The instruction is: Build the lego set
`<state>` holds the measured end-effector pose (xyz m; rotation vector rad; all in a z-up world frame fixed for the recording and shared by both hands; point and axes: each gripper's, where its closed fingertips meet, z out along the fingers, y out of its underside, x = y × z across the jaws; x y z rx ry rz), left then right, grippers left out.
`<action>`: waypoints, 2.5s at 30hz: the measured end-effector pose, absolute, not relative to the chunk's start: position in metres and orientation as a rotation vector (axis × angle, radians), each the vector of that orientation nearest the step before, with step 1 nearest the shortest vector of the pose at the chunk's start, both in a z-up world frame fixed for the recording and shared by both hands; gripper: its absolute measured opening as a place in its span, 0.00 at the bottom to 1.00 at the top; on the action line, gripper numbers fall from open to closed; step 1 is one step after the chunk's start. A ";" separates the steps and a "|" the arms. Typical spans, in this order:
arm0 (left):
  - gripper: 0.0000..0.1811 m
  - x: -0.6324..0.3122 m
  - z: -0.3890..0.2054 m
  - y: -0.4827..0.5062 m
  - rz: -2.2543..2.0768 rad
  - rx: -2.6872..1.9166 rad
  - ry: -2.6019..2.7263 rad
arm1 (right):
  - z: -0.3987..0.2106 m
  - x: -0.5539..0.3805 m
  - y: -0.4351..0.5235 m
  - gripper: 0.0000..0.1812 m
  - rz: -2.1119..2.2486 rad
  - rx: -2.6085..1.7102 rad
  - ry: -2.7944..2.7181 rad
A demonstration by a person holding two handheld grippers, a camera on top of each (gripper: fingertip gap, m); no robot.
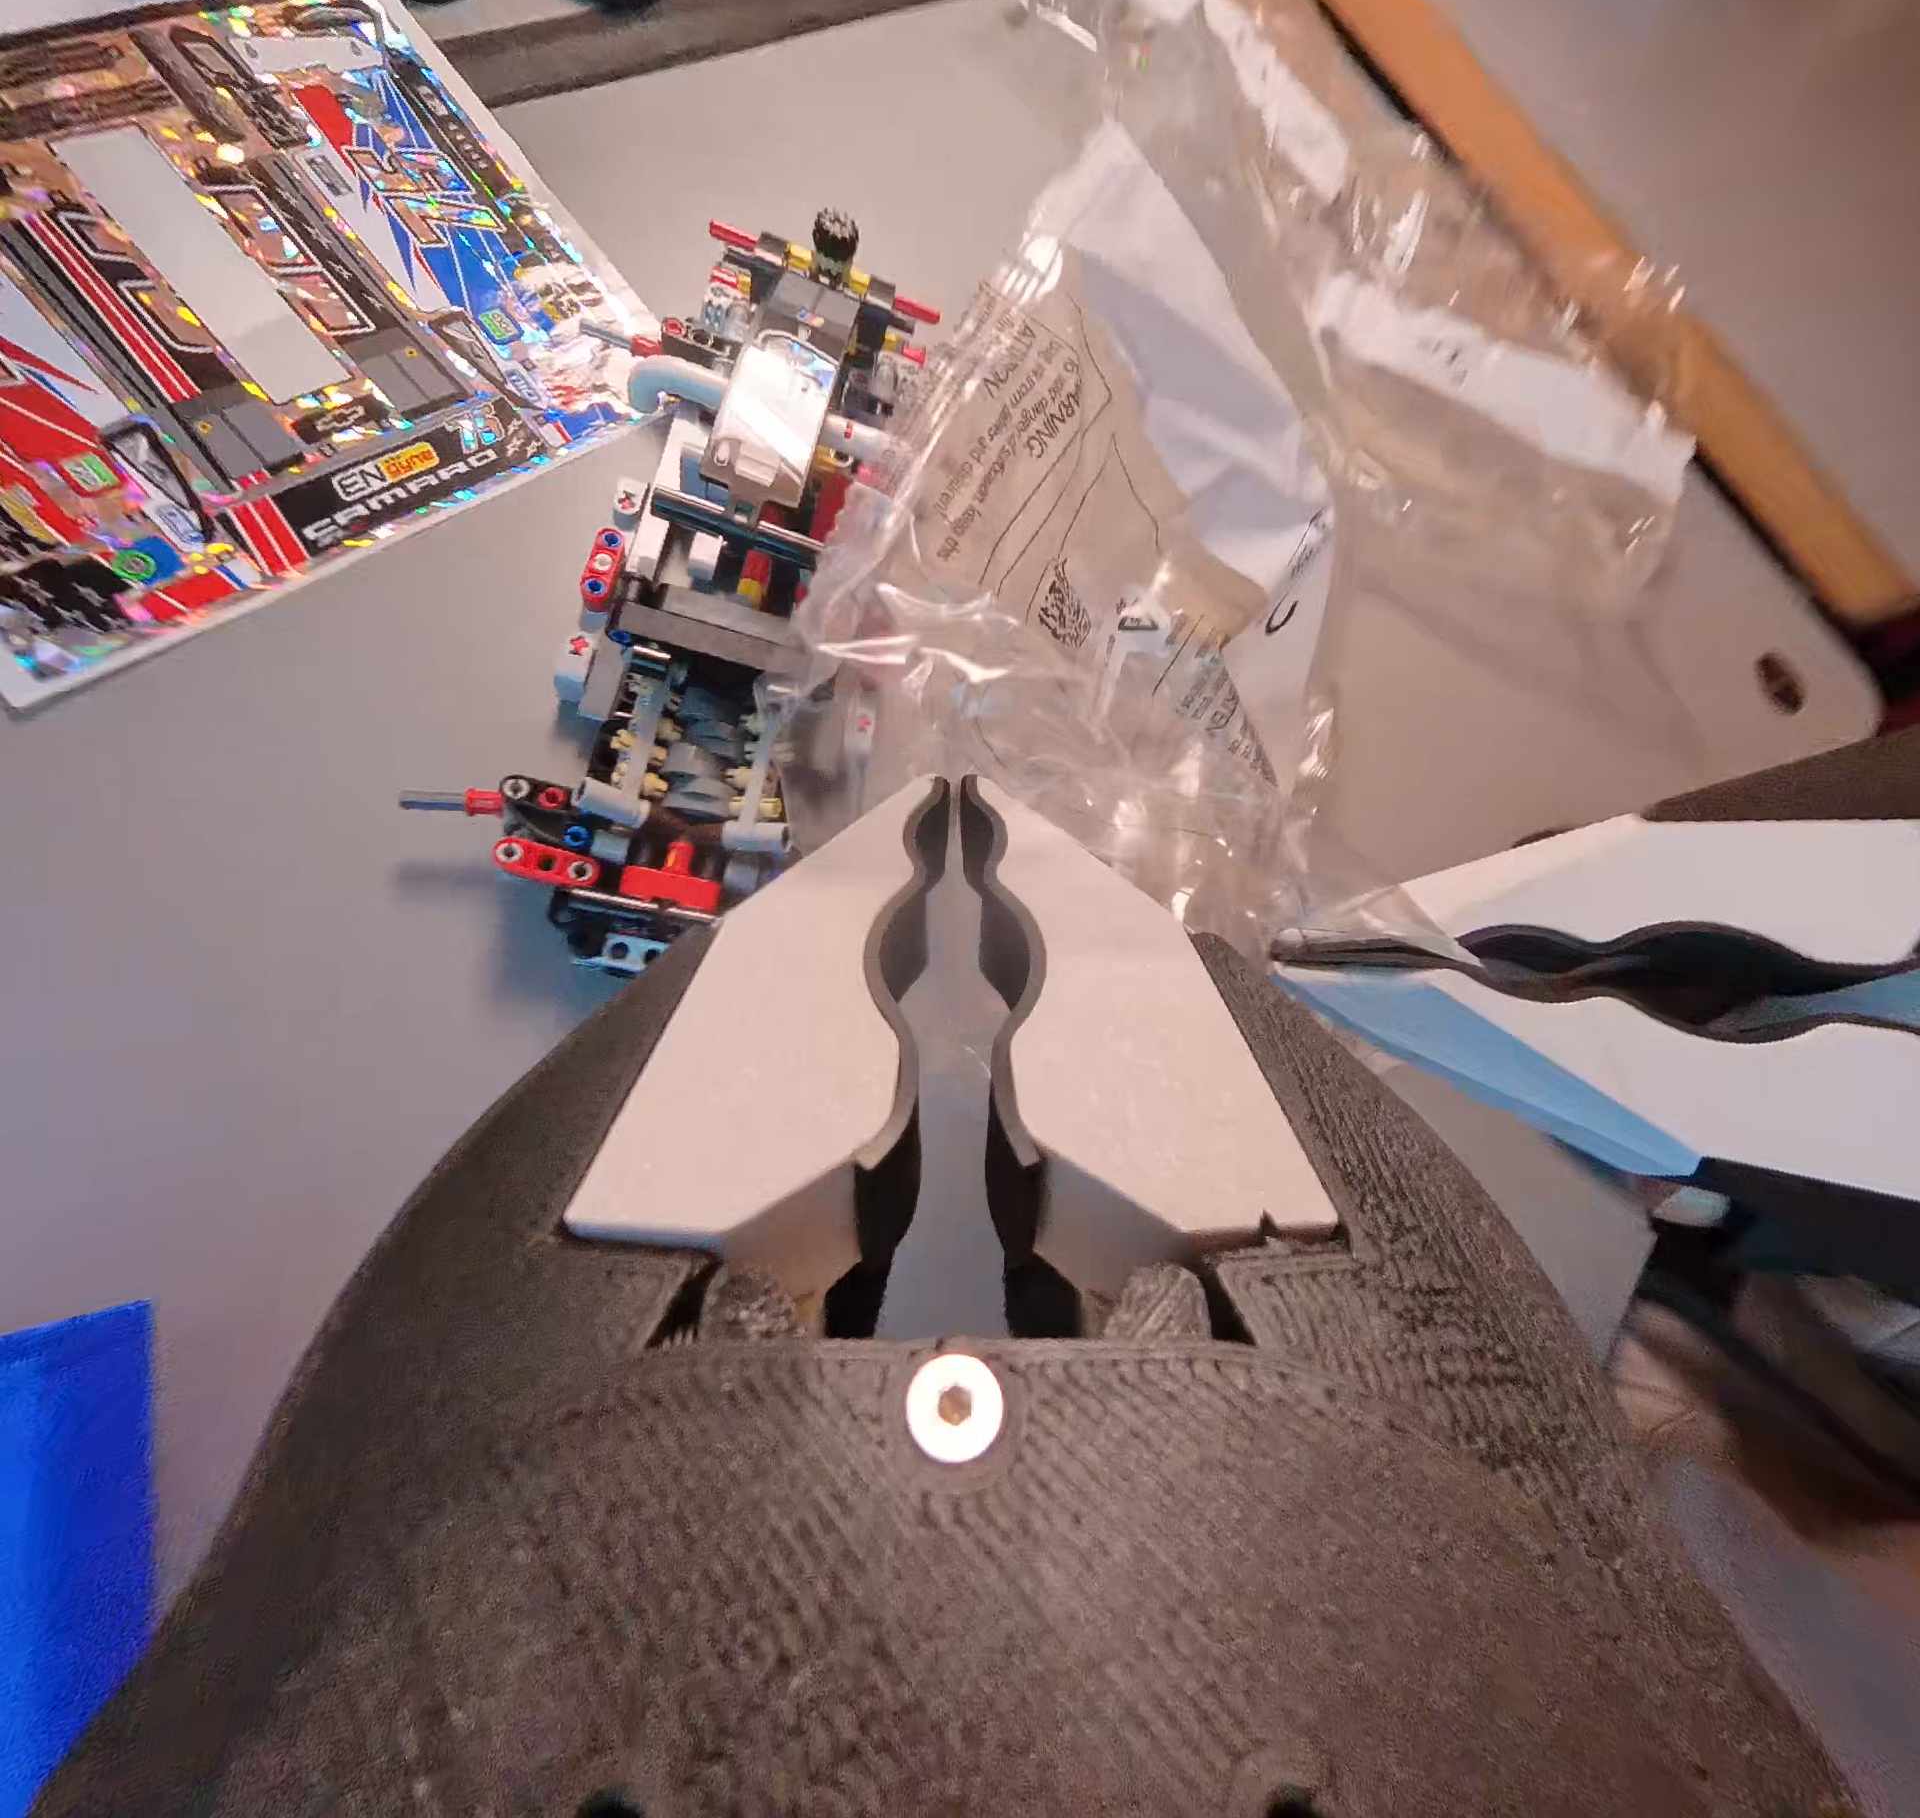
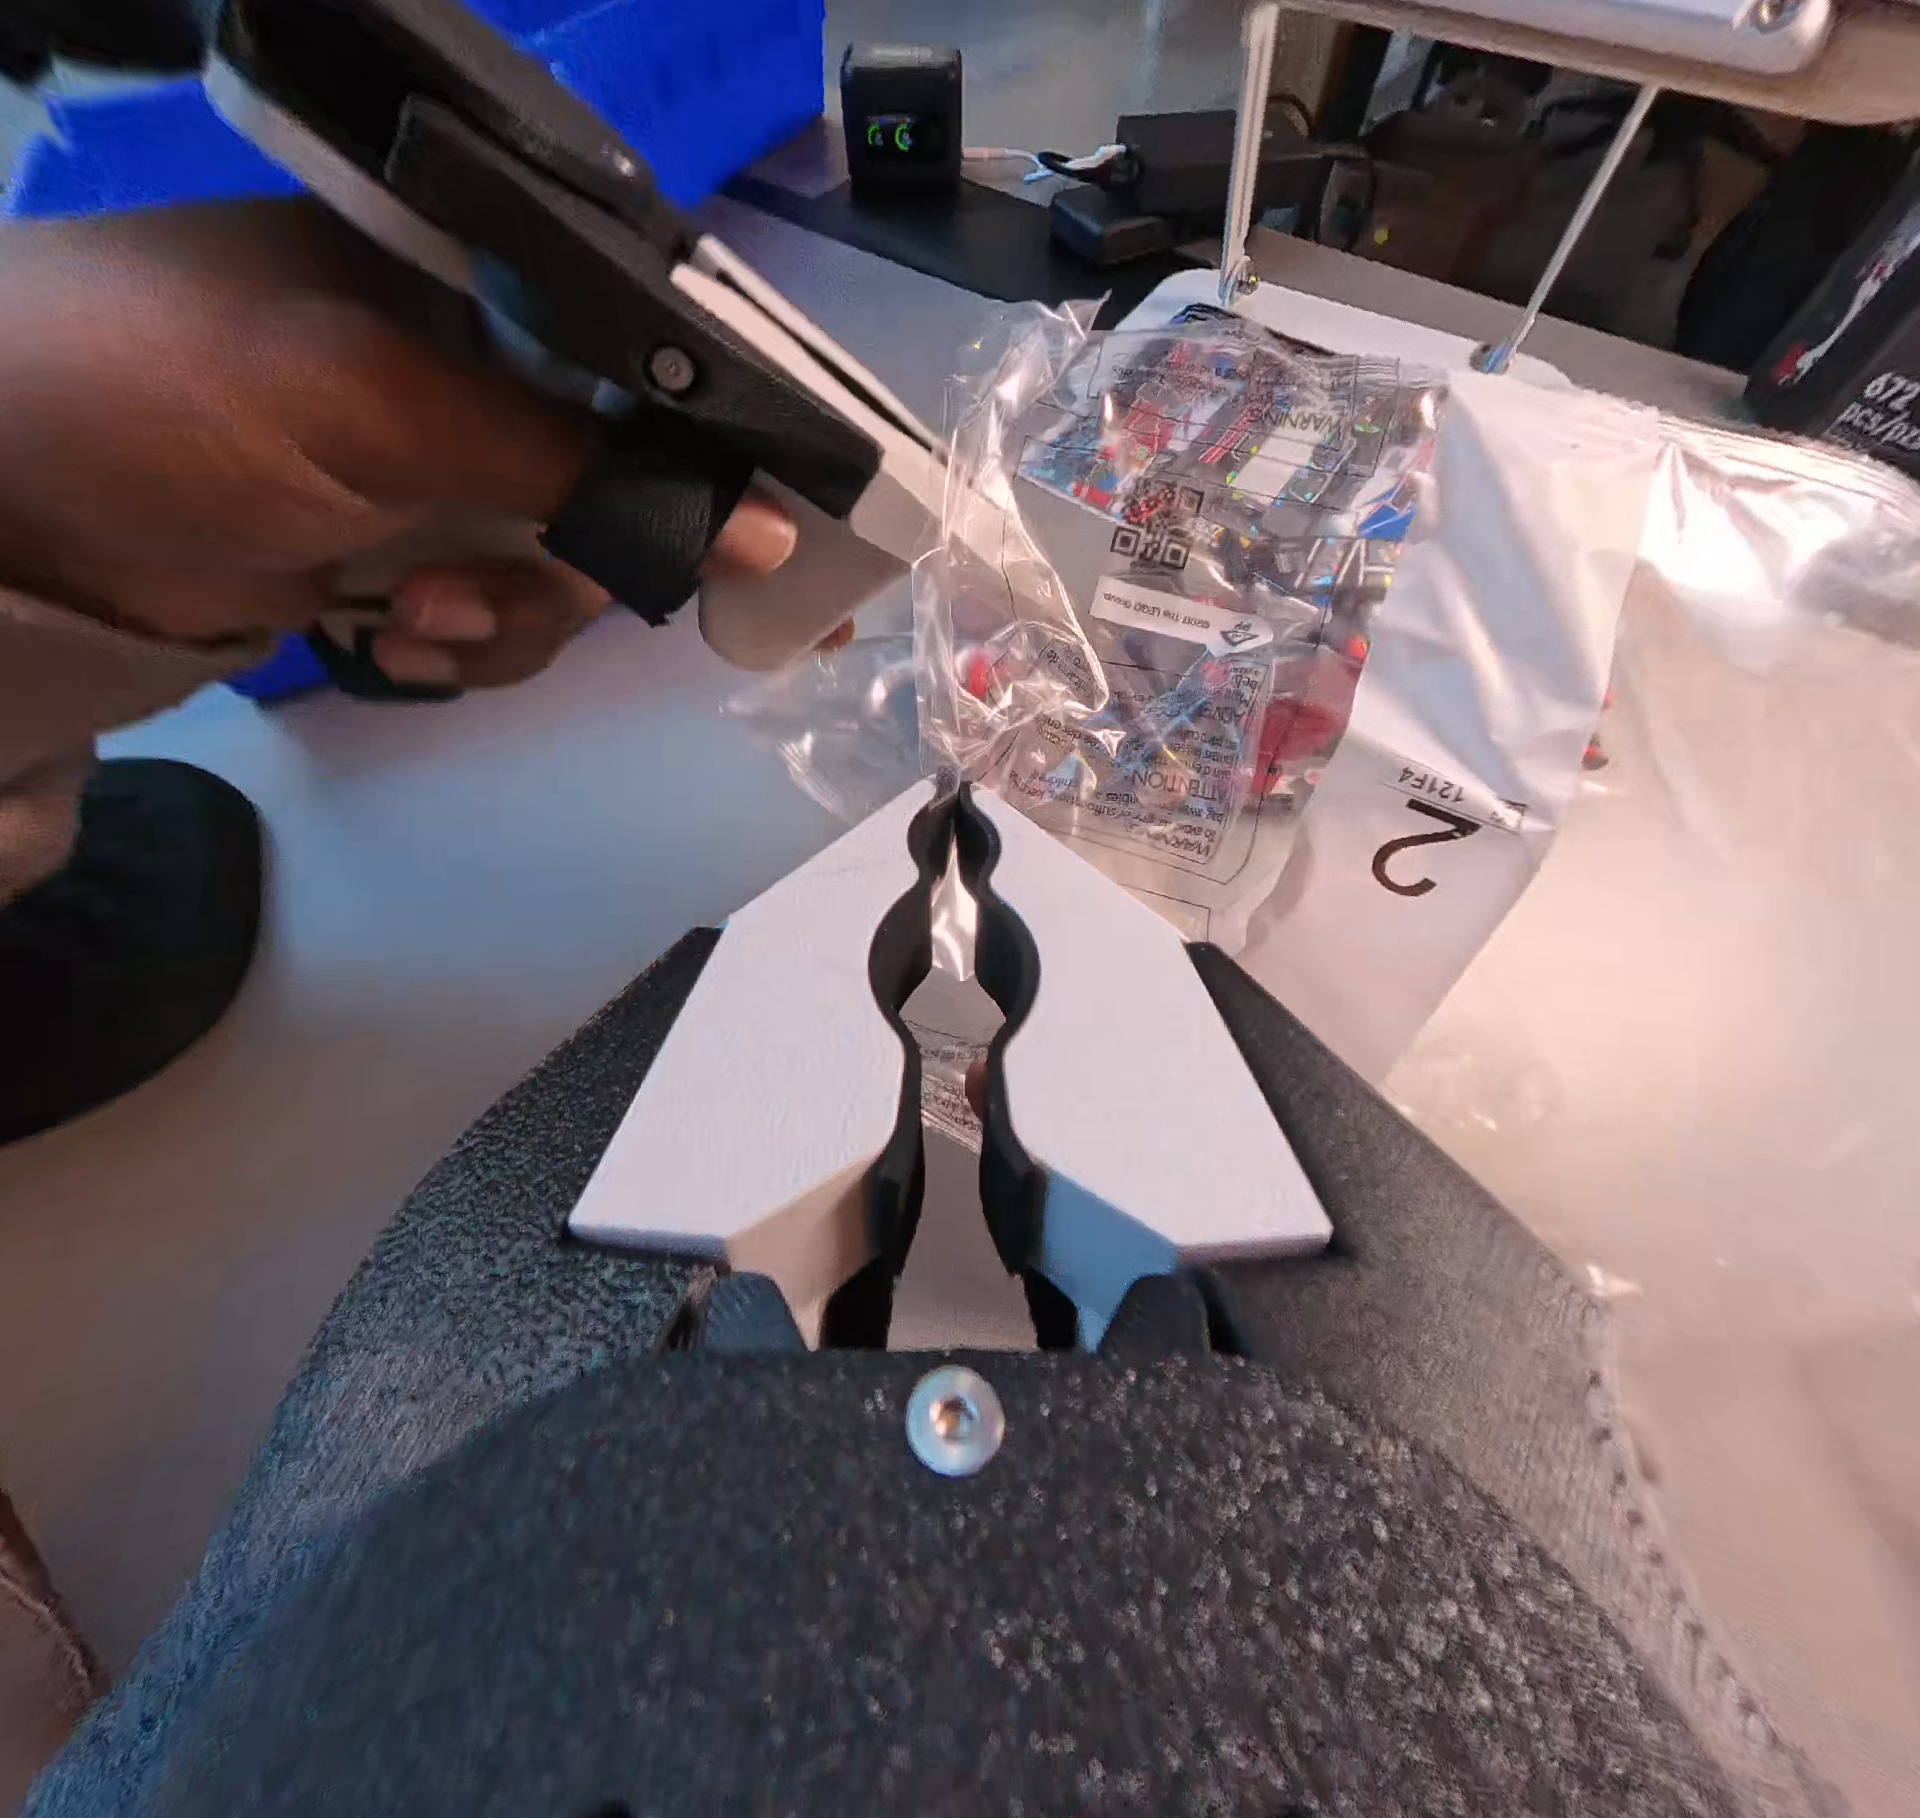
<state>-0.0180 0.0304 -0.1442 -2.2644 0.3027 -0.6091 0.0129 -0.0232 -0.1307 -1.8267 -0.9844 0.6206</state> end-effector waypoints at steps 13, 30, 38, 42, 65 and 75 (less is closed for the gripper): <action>0.20 0.000 -0.103 -0.010 -0.814 -1.936 0.343 | -0.121 0.037 0.004 0.00 0.759 -1.880 -0.767; 0.00 0.009 -0.160 0.020 -0.027 -2.030 0.867 | -0.118 0.030 -0.010 0.00 0.744 -1.865 -0.847; 0.07 0.024 -0.053 -0.049 -0.755 -1.669 0.723 | -0.093 0.073 0.013 0.00 0.725 -1.864 -0.751; 0.07 -0.005 -0.042 -0.064 -0.735 -1.661 0.677 | -0.057 0.103 0.027 0.00 0.729 -1.851 -0.743; 0.03 -0.036 -0.133 -0.060 -0.584 -1.859 0.639 | -0.135 0.236 0.300 0.00 -0.292 -2.191 -0.586; 0.04 -0.045 -0.158 -0.053 -0.586 -1.926 0.610 | -0.189 0.222 0.340 0.11 -0.300 -2.268 -0.679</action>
